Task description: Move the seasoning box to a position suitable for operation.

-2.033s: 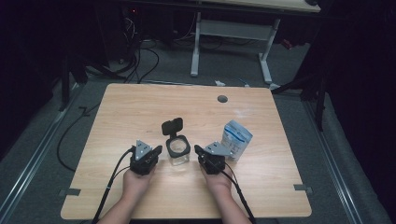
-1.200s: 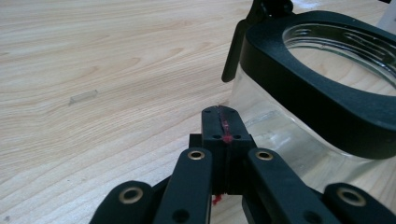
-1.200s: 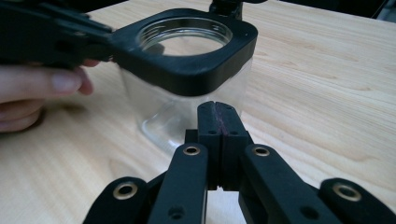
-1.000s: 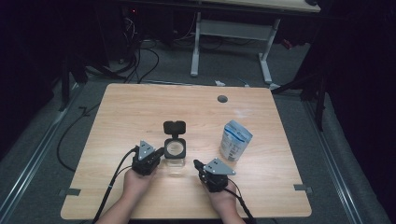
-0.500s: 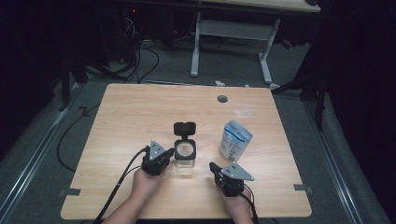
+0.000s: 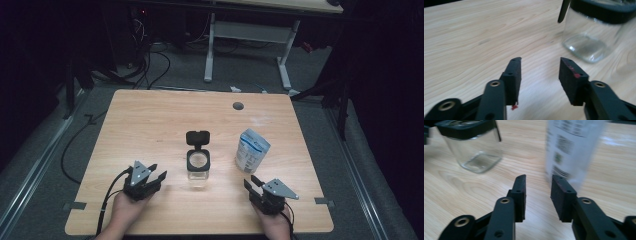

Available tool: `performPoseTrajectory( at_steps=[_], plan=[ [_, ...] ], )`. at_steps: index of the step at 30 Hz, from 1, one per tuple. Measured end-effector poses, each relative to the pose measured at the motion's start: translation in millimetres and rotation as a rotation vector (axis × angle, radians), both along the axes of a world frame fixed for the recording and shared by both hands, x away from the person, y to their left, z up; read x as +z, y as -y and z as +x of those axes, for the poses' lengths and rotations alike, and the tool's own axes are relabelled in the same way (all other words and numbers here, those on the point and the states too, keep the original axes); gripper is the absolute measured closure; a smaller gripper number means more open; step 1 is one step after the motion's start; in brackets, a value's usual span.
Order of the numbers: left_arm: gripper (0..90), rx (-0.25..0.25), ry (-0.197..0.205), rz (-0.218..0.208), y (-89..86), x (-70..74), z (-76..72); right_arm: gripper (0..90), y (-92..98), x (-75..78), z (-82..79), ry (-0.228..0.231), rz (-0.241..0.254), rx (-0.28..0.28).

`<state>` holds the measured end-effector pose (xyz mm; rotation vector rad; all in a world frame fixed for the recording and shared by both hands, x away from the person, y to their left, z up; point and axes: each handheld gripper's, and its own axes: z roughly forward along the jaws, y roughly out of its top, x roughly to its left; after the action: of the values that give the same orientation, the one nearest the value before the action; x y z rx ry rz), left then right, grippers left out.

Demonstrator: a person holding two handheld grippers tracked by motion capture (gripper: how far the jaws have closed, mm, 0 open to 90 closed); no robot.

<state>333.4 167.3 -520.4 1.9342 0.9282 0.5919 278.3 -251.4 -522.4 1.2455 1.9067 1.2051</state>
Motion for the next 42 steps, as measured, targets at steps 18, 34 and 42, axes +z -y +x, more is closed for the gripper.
performPoseTrajectory(
  at_steps=[18,34,42],
  plan=[
    [34.7,-0.051,0.003,-0.042,-15.4,-2.6,-19.6,53.3,22.0,19.4,18.0,0.038,0.019,-0.068],
    [36.1,-0.062,0.002,-0.051,-16.4,-4.5,-21.5,75.6,15.7,36.4,40.1,0.066,0.046,-0.043],
    [37.2,-0.082,0.0,-0.047,-12.0,-5.2,-22.8,71.7,16.5,33.3,47.3,0.068,0.067,-0.036]
  ],
)
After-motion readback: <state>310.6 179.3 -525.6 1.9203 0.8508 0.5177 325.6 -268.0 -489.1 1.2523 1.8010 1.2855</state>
